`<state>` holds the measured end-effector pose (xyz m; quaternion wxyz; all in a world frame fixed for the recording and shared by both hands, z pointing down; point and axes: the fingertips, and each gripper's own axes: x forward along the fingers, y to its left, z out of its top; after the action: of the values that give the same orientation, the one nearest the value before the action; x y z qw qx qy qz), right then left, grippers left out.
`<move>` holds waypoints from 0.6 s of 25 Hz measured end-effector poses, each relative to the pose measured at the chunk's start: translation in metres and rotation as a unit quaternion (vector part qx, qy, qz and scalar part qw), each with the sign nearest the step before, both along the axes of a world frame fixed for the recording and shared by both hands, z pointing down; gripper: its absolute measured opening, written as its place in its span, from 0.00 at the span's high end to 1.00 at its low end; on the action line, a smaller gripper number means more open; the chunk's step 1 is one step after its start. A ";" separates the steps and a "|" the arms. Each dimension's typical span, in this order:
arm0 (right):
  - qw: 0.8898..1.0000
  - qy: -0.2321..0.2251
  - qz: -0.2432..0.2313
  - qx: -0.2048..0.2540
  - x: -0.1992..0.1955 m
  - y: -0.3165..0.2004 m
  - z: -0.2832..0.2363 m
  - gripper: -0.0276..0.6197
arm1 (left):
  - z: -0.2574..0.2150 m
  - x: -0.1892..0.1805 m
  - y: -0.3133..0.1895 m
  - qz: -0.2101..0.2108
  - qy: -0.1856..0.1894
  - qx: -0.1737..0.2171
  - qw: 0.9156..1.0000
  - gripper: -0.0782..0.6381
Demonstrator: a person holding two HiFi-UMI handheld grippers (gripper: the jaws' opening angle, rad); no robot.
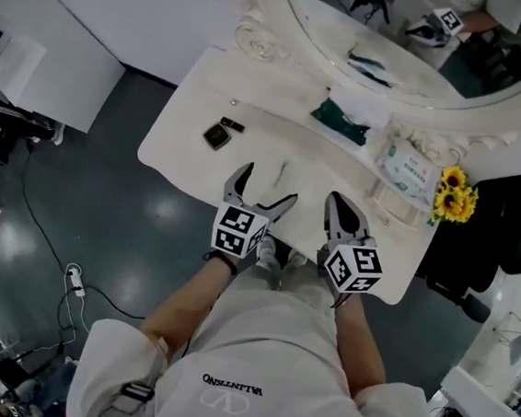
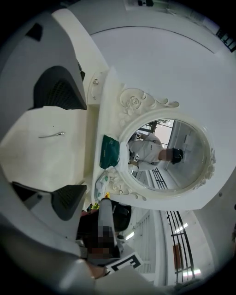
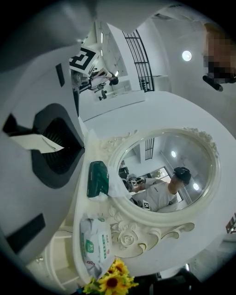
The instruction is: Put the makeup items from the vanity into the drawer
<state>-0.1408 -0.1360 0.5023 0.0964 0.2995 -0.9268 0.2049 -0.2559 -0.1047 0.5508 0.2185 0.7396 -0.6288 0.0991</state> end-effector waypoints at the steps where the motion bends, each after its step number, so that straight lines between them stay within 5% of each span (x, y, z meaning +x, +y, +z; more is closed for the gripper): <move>1: 1.000 0.004 -0.002 -0.005 -0.003 -0.002 0.005 0.94 | 0.005 -0.002 -0.003 -0.005 -0.003 -0.005 1.000 0.20; 15: 0.997 0.039 -0.018 -0.070 -0.024 -0.036 0.072 0.94 | 0.076 -0.009 -0.044 -0.045 -0.015 -0.095 0.994 0.20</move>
<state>-0.1644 -0.1715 0.5740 0.1569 0.2831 -0.9110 0.2555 -0.2653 -0.1483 0.6272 0.2829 0.6847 -0.6523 0.1598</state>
